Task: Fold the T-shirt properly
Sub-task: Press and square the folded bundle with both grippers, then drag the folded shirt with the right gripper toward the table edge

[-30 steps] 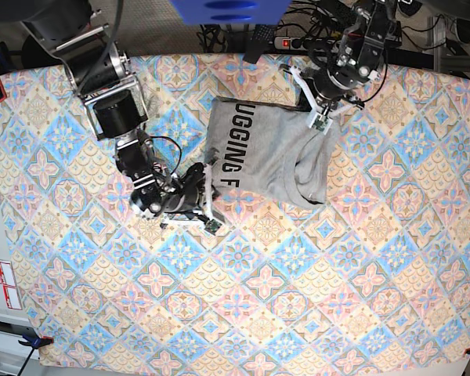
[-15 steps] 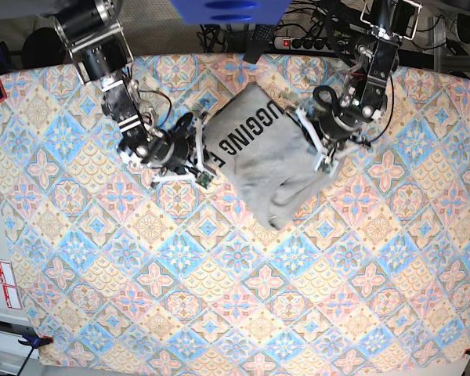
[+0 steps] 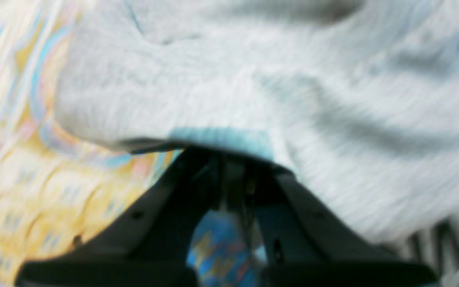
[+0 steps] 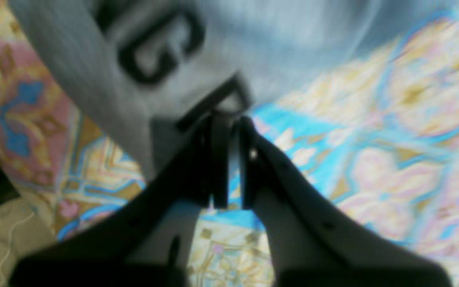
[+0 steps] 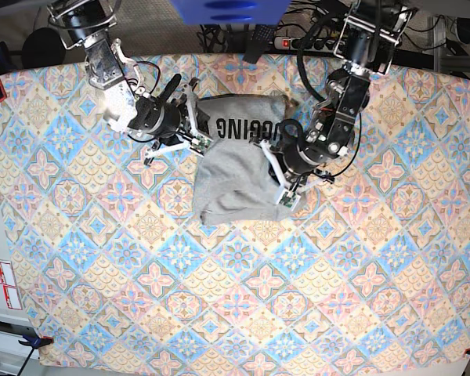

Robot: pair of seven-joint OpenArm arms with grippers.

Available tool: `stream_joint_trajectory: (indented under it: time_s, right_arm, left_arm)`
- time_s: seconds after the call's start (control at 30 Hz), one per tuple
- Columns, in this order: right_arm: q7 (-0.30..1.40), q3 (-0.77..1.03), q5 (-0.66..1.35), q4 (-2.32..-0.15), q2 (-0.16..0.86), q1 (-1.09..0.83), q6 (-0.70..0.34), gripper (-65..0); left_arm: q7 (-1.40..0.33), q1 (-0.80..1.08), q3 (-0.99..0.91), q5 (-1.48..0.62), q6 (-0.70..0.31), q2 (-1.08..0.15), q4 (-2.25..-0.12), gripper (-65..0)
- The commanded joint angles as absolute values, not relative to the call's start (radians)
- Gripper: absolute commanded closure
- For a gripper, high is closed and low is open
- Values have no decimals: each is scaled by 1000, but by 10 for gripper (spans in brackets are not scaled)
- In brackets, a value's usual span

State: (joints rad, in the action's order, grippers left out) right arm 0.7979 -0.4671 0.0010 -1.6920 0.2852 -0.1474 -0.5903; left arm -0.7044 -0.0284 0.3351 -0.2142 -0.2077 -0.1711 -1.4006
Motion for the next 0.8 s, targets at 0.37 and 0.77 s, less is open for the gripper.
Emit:
stream_joint_trajectory:
  time_s: [0.37, 0.77]
  right_arm:
    - [783, -394, 13, -1868, 288, -180, -590, -38]
    - [799, -647, 15, -1842, 174, -70, -590, -14]
  left_arm:
    - [-687, 134, 140, -225, -211, -248, -1616, 0]
    - [-685, 441, -265, -232, -211, -219, -1913, 0]
